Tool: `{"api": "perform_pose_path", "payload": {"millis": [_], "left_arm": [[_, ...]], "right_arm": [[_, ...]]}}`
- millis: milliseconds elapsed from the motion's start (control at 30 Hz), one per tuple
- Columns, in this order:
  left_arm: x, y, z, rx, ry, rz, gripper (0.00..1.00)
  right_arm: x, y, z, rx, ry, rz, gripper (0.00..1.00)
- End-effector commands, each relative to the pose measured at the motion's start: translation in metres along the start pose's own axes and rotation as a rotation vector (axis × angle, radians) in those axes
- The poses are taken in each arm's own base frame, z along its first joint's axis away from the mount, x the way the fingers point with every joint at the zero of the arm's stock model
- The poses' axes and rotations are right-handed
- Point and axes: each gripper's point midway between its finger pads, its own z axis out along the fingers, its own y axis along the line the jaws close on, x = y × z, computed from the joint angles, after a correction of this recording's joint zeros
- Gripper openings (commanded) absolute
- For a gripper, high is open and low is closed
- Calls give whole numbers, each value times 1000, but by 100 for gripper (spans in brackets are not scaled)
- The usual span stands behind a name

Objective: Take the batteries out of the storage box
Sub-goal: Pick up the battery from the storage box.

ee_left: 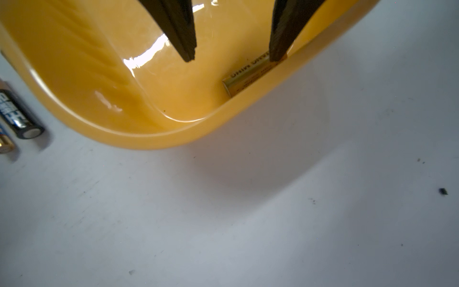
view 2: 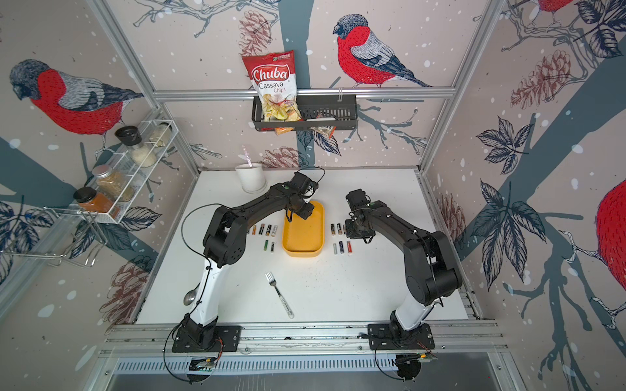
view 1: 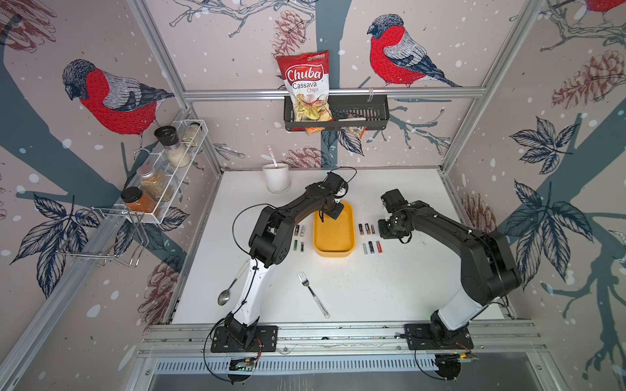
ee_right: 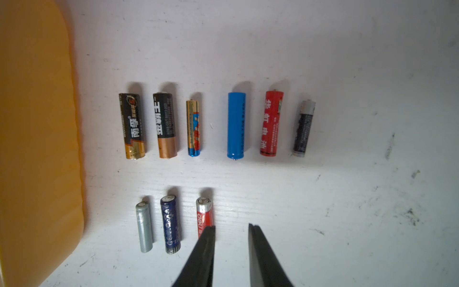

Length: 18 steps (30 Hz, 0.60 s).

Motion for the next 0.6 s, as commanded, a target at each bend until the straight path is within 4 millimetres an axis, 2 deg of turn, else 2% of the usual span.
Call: {"api": "perform_pose_path", "payload": {"millis": [0,567], "left_arm": [[-8,1,2,5,-38,26,52],[0,0,11,16,-11,34,48]], "right_arm": [[2,-5,-2,22,10,-6,30],[2,-10,-6,34,7,-3,30]]}}
